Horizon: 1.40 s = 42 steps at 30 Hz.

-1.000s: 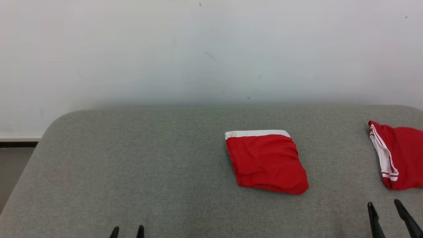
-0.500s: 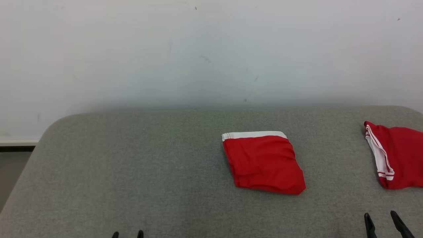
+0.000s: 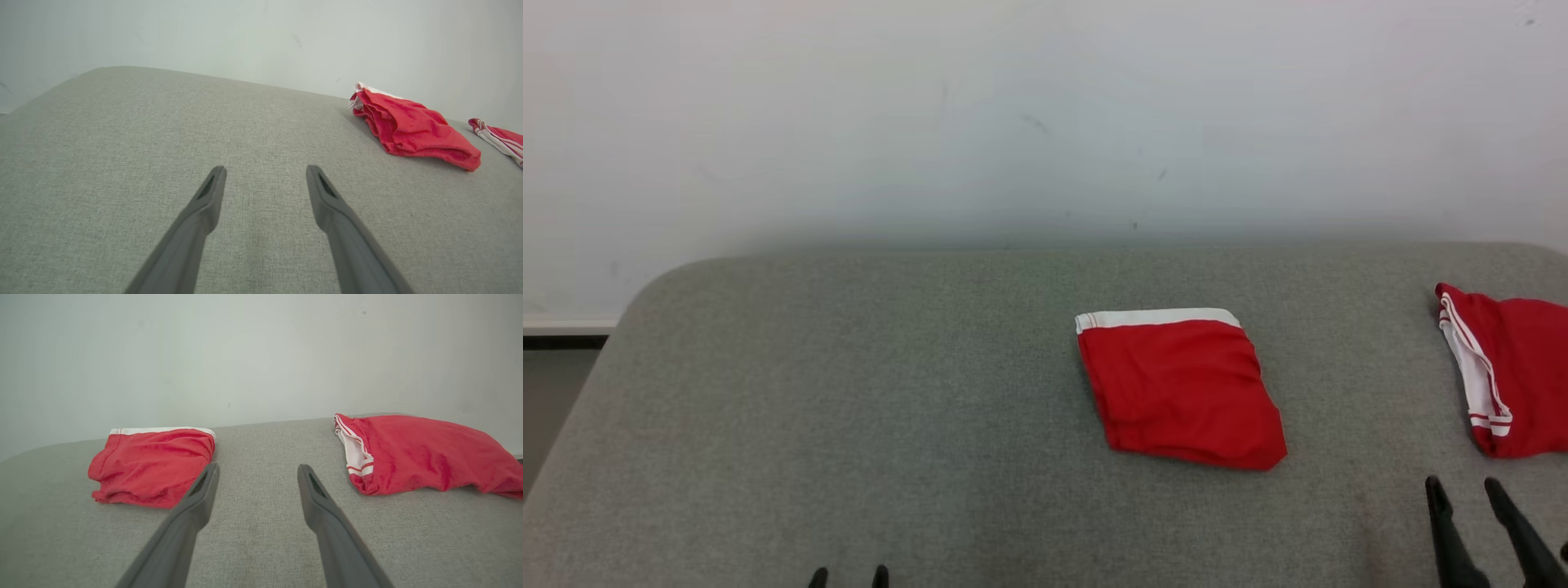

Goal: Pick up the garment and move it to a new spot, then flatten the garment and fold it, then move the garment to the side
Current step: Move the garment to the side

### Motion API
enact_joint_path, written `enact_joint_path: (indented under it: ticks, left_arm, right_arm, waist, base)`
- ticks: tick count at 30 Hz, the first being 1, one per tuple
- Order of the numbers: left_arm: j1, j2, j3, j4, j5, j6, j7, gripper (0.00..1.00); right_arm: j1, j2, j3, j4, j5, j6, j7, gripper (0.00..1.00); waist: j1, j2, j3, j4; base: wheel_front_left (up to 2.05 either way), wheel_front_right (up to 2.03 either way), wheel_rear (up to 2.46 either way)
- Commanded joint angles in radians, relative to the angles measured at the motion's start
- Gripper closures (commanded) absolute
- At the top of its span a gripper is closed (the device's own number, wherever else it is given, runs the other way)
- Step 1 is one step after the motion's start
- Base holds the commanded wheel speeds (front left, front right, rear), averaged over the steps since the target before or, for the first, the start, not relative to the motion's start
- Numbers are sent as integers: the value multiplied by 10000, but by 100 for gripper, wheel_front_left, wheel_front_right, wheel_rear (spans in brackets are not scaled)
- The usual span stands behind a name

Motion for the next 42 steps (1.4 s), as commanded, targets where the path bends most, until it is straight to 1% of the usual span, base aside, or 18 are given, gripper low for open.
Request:
enact_joint_path:
  ticks: [1,4,8,10,14,18,22,26,30,35,36,37,38,39,42]
  left_arm:
    - [-101,36,-6,22,73,-18,2,0]
    - [-254,36,-113,75,201,-74,3,0]
    - [-619,36,-250,105,386,-178,2,0]
    - [-766,38,-291,147,377,-212,2,0]
    - [-1081,35,-543,337,328,-264,2,0]
    - [-1276,36,-814,416,146,-219,2,0]
    - [-1469,36,-1064,443,-39,-137,3,0]
    - [-1643,36,-1210,446,-147,-40,2,0]
    - [-1707,35,-1312,462,-237,30,2,0]
    - [-1772,36,-1403,442,-328,87,2,0]
    - [-1804,36,-1418,439,-345,117,2,0]
    - [-1827,35,-1446,426,-377,145,2,0]
    - [-1839,35,-1472,412,-401,141,2,0]
    - [-1833,36,-1483,408,-416,141,2,0]
    - [-1867,36,-1471,391,-431,185,2,0]
  right_arm:
    - [-439,-253,66,13,459,1,224,0]
    - [-1050,-625,295,28,1637,1,1252,0]
    - [-2102,-1110,430,-13,3060,1,2968,0]
    - [-2584,-1161,350,140,3755,1,3841,0]
    - [-3502,-1377,367,553,4385,1,5400,0]
    - [-4258,-1338,288,1252,4675,1,6705,0]
    - [-4757,-1339,-59,2054,4635,1,7533,0]
    - [-4987,-1271,-339,2441,4860,1,8182,0]
    - [-5061,-1078,-466,2642,4901,1,8563,0]
    - [-5136,-669,-253,2582,5037,1,8921,0]
    - [-5177,-620,-220,2544,5028,0,8925,12]
    - [-5229,-572,-185,2503,4994,1,8882,55]
    - [-5271,-544,-124,2415,4950,1,8803,79]
    - [-5299,-519,-87,2358,4951,1,8723,100]
    - [-5381,-582,36,2105,5018,1,8537,100]
  waist:
    - [0,-1,157,82]
    - [0,-1,502,272]
    - [0,-1,1189,655]
    - [0,-1,1485,889]
    - [0,-1,1953,1446]
    - [0,-1,2263,1925]
    - [0,-1,2521,2447]
    - [0,-1,2726,2841]
    - [0,-1,2881,3050]
    - [0,-1,2966,3128]
    - [0,-1,2976,3120]
    - [0,-1,2983,3108]
    - [0,-1,2989,3093]
    - [0,-1,2979,3066]
    - [0,-1,2938,2934]
  base:
    - [0,0,0]
    - [0,0,0]
    - [0,0,0]
    - [0,0,0]
    - [0,0,0]
    - [0,0,0]
    - [0,0,0]
    - [0,0,0]
    - [0,0,0]
    - [0,0,0]
    - [0,0,0]
    - [0,0,0]
    - [0,0,0]
    - [0,0,0]
    - [0,0,0]
